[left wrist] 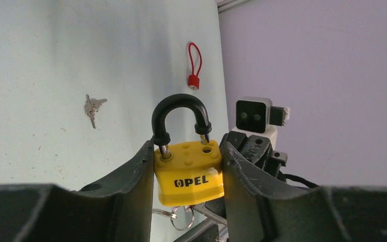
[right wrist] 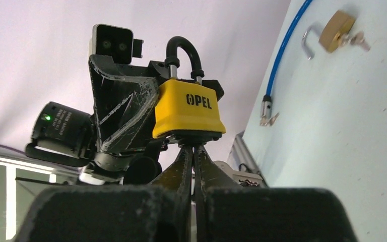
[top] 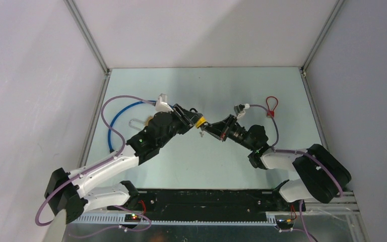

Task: Unlock with the key

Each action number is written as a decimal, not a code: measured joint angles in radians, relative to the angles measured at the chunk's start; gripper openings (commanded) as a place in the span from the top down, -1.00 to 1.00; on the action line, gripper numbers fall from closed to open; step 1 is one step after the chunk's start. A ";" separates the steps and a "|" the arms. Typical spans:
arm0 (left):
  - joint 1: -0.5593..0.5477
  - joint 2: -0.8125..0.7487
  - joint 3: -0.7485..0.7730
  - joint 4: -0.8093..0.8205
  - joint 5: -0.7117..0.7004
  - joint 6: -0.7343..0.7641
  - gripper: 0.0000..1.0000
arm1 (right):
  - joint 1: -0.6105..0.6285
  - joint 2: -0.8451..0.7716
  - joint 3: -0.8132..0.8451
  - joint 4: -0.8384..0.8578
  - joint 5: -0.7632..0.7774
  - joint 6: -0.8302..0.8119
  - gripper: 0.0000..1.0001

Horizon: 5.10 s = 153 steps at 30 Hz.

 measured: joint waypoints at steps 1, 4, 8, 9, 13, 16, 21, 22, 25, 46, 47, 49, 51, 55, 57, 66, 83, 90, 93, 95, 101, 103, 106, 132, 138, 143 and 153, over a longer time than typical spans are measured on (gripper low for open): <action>0.000 -0.004 -0.008 0.007 0.000 0.006 1.00 | -0.003 0.013 0.000 0.012 -0.014 0.026 1.00; 0.000 -0.023 -0.033 0.024 0.001 0.020 1.00 | -0.007 0.059 0.001 0.063 -0.051 0.101 0.93; -0.003 -0.059 -0.055 0.035 0.001 0.042 1.00 | -0.011 0.076 0.002 0.096 -0.078 0.128 0.38; -0.004 -0.066 -0.055 0.035 0.001 0.045 1.00 | -0.012 0.075 0.002 0.100 -0.083 0.126 0.15; -0.004 -0.108 -0.055 0.040 0.026 0.054 1.00 | -0.013 0.047 0.001 0.071 -0.090 0.054 -0.33; -0.003 -0.135 -0.050 0.035 0.058 0.059 1.00 | -0.013 -0.019 -0.004 0.008 -0.083 -0.053 -0.58; -0.003 -0.148 -0.010 -0.027 0.090 0.079 1.00 | 0.001 -0.161 -0.035 -0.088 -0.034 -0.261 -0.63; -0.003 -0.148 0.002 -0.044 0.090 0.086 1.00 | 0.007 -0.187 -0.038 -0.110 -0.018 -0.307 -0.64; -0.003 -0.148 0.035 -0.092 0.088 0.102 1.00 | 0.052 -0.253 -0.042 -0.173 0.031 -0.444 -0.66; -0.029 -0.086 0.101 -0.229 0.079 0.119 1.00 | 0.276 -0.287 0.030 -0.283 0.404 -0.835 -0.62; -0.031 -0.082 0.102 -0.229 0.079 0.119 1.00 | 0.279 -0.278 0.038 -0.283 0.412 -0.838 -0.60; -0.036 -0.075 0.105 -0.230 0.079 0.119 1.00 | 0.284 -0.259 0.052 -0.280 0.431 -0.842 -0.45; -0.040 -0.072 0.106 -0.230 0.079 0.120 1.00 | 0.285 -0.244 0.057 -0.268 0.441 -0.843 -0.14; -0.043 -0.071 0.106 -0.232 0.071 0.123 0.57 | 0.290 -0.233 0.059 -0.250 0.438 -0.836 0.66; -0.043 -0.073 0.106 -0.234 0.062 0.127 0.15 | 0.294 -0.234 0.060 -0.251 0.441 -0.845 0.92; -0.011 -0.153 0.106 -0.252 0.053 0.147 -0.53 | 0.280 -0.270 0.060 -0.319 0.427 -0.843 1.00; 0.049 -0.125 0.106 -0.248 0.167 0.140 -0.22 | 0.158 -0.275 0.013 -0.211 0.206 -0.636 1.00; 0.049 -0.084 0.090 -0.186 0.227 0.101 -0.14 | 0.146 -0.237 0.012 -0.131 0.139 -0.577 1.00; 0.049 -0.080 0.089 -0.176 0.236 0.090 0.02 | 0.145 -0.224 0.011 -0.122 0.121 -0.565 1.00; 0.049 -0.080 0.089 -0.167 0.238 0.089 0.12 | 0.145 -0.220 0.010 -0.122 0.114 -0.564 1.00; 0.052 -0.080 0.089 -0.183 0.235 0.085 0.43 | 0.146 -0.220 0.010 -0.124 0.108 -0.599 1.00; 0.054 -0.080 0.088 -0.200 0.233 0.086 0.50 | 0.157 -0.231 0.010 -0.149 0.113 -0.640 1.00; 0.055 -0.080 0.087 -0.235 0.238 0.086 0.70 | 0.201 -0.272 0.013 -0.237 0.155 -0.755 1.00; 0.093 0.091 0.121 -0.472 0.264 0.091 1.00 | 0.738 -0.052 0.090 -0.389 1.026 -1.895 1.00; 0.107 0.143 0.132 -0.488 0.274 0.079 1.00 | 0.813 0.201 0.108 -0.089 1.198 -2.272 1.00; 0.120 0.153 0.132 -0.485 0.290 0.074 0.38 | 0.834 0.309 0.126 0.068 1.247 -2.459 1.00; 0.122 0.114 0.134 -0.489 0.332 0.051 -0.57 | 0.832 0.192 0.136 0.130 1.220 -2.414 1.00</action>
